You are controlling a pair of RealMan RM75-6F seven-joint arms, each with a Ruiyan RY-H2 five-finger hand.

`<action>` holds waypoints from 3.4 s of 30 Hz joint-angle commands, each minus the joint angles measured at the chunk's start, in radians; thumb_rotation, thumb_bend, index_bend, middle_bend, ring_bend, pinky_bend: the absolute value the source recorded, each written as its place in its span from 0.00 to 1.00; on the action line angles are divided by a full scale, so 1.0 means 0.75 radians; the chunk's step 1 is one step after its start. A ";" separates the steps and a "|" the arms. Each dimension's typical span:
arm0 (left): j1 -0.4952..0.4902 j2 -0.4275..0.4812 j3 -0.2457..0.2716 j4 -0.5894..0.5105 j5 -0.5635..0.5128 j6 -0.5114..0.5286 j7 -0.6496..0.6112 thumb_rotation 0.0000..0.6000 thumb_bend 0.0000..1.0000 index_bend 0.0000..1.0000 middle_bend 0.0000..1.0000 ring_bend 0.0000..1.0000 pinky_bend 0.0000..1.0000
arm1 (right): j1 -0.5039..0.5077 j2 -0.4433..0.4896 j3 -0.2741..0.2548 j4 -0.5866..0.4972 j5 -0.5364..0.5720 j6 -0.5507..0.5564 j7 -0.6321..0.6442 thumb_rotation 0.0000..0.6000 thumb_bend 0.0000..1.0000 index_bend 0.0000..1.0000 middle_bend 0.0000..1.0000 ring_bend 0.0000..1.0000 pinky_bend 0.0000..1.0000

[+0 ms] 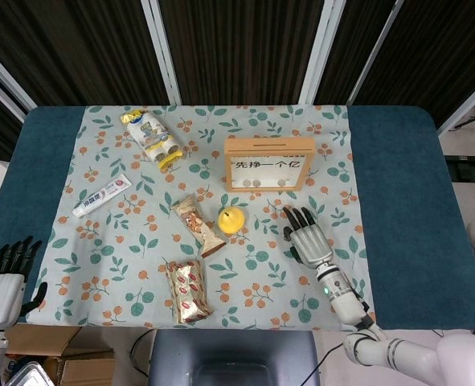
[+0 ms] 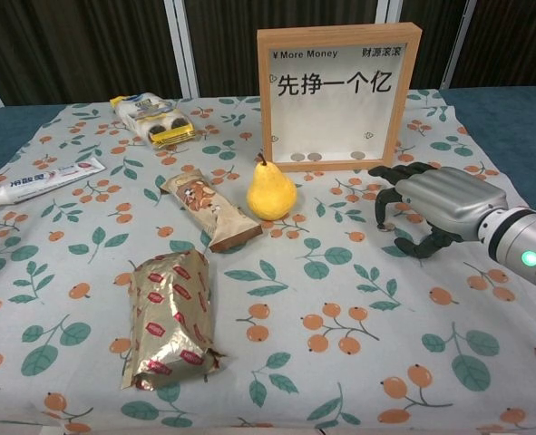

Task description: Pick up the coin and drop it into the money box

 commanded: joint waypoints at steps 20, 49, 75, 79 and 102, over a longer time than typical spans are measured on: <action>-0.004 0.003 -0.001 0.003 0.003 -0.003 -0.008 1.00 0.40 0.00 0.00 0.00 0.00 | -0.014 -0.029 -0.021 0.046 -0.032 0.052 0.033 1.00 0.44 0.64 0.01 0.00 0.00; -0.004 -0.008 0.005 0.022 0.013 -0.001 -0.022 1.00 0.40 0.00 0.00 0.00 0.00 | -0.022 -0.037 -0.026 0.074 -0.079 0.096 0.077 1.00 0.46 0.55 0.04 0.00 0.00; -0.006 -0.013 0.012 0.031 0.016 -0.011 -0.027 1.00 0.40 0.00 0.00 0.00 0.00 | -0.024 -0.046 -0.015 0.098 -0.085 0.109 0.071 1.00 0.56 0.68 0.07 0.00 0.00; -0.006 -0.011 0.011 0.030 0.015 -0.012 -0.028 1.00 0.40 0.00 0.00 0.00 0.00 | -0.024 -0.046 -0.012 0.095 -0.083 0.110 0.067 1.00 0.57 0.69 0.07 0.00 0.00; 0.008 0.013 0.004 0.029 0.025 0.026 -0.077 1.00 0.40 0.00 0.00 0.00 0.00 | -0.086 0.397 0.120 -0.572 -0.247 0.457 0.089 1.00 0.58 0.73 0.08 0.00 0.00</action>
